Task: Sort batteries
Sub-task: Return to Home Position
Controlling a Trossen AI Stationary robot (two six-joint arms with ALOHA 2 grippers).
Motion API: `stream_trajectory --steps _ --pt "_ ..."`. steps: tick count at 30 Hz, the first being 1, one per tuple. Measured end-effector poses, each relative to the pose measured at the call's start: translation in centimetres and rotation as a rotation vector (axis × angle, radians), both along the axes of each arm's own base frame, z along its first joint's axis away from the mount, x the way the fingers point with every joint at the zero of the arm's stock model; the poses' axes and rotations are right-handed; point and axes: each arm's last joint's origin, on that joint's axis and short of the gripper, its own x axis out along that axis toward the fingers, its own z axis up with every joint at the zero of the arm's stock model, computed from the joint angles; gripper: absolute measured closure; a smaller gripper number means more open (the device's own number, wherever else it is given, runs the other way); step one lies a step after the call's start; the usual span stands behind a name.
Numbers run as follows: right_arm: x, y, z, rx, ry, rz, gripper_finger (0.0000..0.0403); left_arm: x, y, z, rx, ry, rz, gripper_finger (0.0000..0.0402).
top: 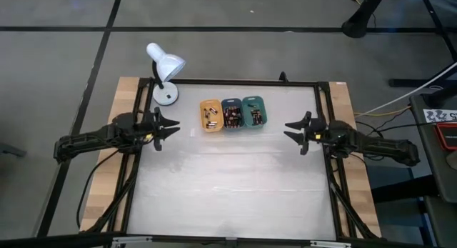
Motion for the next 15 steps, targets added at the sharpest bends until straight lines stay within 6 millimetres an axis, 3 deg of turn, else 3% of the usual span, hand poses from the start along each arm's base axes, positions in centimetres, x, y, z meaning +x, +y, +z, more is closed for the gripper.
stream_trajectory --steps 9,15 --pt "-0.08 0.03 0.04 -0.050 0.004 0.010 0.0228 -0.04 -0.01 -0.64 -0.026 0.073 0.000 0.0288" --pt "-0.08 0.03 0.07 -0.060 0.002 0.010 0.0228 -0.04 -0.01 -0.65 0.088 0.101 -0.009 0.0288"
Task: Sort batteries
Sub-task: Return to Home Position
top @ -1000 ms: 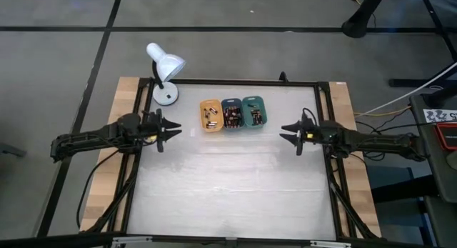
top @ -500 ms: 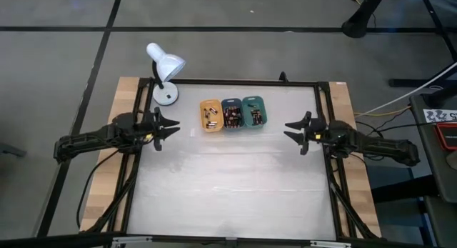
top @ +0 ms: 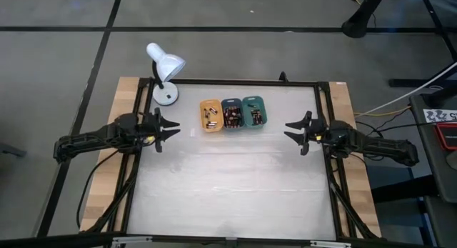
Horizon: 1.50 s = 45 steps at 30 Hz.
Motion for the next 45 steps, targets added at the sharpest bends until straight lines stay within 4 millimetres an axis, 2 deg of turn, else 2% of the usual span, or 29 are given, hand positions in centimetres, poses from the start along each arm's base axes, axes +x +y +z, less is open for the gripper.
stream_trajectory --steps 10,18,45 --pt "0.00 -0.01 0.09 0.007 -0.012 -0.002 0.0228 0.00 0.00 -0.01 0.001 0.002 -0.001 0.0288" --pt "-0.07 -0.32 0.24 0.054 -0.041 -0.117 0.0228 0.00 0.00 -0.03 0.003 0.003 -0.001 0.0288" --pt "-0.07 -0.32 0.23 0.053 -0.039 -0.117 0.0228 0.00 0.00 -0.06 0.003 0.005 0.000 0.0288"
